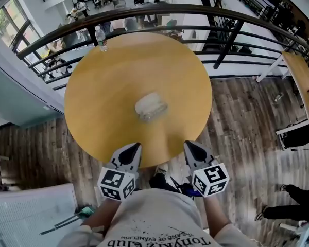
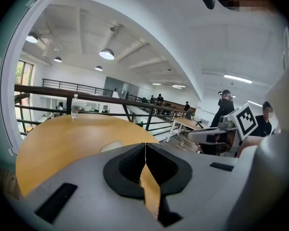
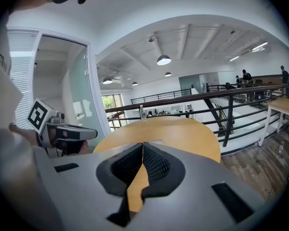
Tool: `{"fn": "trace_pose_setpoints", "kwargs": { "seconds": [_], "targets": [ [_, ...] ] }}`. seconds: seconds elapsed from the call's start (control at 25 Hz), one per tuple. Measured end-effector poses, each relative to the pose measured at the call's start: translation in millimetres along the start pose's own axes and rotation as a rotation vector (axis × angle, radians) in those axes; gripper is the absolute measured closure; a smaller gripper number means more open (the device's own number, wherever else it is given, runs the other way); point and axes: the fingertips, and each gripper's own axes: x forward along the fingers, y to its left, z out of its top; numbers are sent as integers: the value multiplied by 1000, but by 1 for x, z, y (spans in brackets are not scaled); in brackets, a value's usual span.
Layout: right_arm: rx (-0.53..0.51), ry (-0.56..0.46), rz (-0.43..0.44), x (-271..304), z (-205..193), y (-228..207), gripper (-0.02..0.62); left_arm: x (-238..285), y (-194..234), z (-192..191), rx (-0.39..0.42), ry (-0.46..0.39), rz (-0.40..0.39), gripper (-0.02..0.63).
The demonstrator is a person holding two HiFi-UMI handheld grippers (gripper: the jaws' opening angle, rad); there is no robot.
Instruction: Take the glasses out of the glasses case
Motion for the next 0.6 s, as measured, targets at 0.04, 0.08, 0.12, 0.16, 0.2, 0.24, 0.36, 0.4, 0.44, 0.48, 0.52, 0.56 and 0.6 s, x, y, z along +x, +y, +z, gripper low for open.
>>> {"fn": "trace_pose_setpoints", "kwargs": {
  "seconds": [0.04, 0.08, 0.12, 0.16, 0.2, 0.24, 0.36, 0.4, 0.44, 0.48, 0.52, 0.56, 0.6],
  "targets": [
    [1, 4, 8, 4, 5, -10, 569, 9, -2, 9, 0, -5, 4, 581],
    [0, 7, 14, 9, 10, -17, 569, 17, -2, 16, 0, -9, 9, 581],
    [0, 7, 19, 12, 14, -23, 569, 23, -1, 21, -2, -11, 15, 581],
    [1, 7, 23, 15, 17, -27, 569, 26, 0, 25, -4, -11, 21, 581],
    [1, 6, 27, 18, 20, -29, 569, 29, 2, 27, -8, -9, 26, 581],
    [3, 5, 30, 20, 22, -30, 569, 30, 4, 29, -12, -7, 30, 581],
    [11, 5, 35, 27, 26, -35, 569, 36, 10, 33, -18, -4, 37, 581],
    [16, 3, 34, 30, 28, -36, 569, 39, 12, 35, -19, -3, 36, 581],
    [19, 1, 33, 33, 30, -37, 569, 42, 15, 37, -19, -2, 32, 581],
    [22, -1, 32, 35, 31, -37, 569, 44, 17, 38, -20, 0, 27, 581],
    [25, -1, 31, 36, 32, -37, 569, 46, 19, 38, -19, 3, 21, 581],
    [27, -2, 27, 38, 33, -37, 569, 48, 20, 39, -18, 7, 15, 581],
    [30, -2, 21, 39, 34, -38, 569, 50, 22, 40, -16, 10, 8, 581]
  ]
}}
